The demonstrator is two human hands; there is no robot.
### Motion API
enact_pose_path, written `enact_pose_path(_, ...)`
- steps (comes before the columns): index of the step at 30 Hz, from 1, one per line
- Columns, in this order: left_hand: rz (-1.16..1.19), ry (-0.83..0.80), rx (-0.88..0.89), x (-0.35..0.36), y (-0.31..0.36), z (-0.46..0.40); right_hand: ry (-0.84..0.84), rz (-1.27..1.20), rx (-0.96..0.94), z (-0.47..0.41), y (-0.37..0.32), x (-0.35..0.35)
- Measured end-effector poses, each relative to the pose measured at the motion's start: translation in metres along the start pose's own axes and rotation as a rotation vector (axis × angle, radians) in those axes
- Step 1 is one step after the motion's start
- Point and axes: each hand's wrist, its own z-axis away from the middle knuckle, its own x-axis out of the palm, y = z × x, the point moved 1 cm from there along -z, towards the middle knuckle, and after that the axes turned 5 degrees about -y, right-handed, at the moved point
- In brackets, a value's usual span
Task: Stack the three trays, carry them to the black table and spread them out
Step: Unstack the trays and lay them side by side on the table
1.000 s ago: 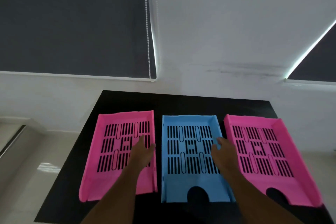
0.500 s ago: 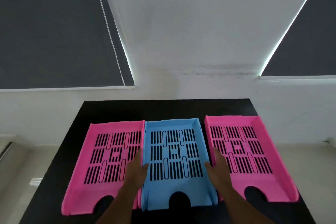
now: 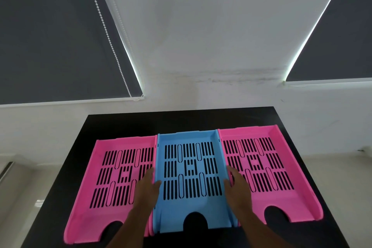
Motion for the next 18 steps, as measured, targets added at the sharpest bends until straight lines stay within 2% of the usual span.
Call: enact_pose_path(18,-0.012,-0.029,0.071,0.002,0.014,-0.049,0.033,0.033,0.034,-0.031,-0.013,0.002)
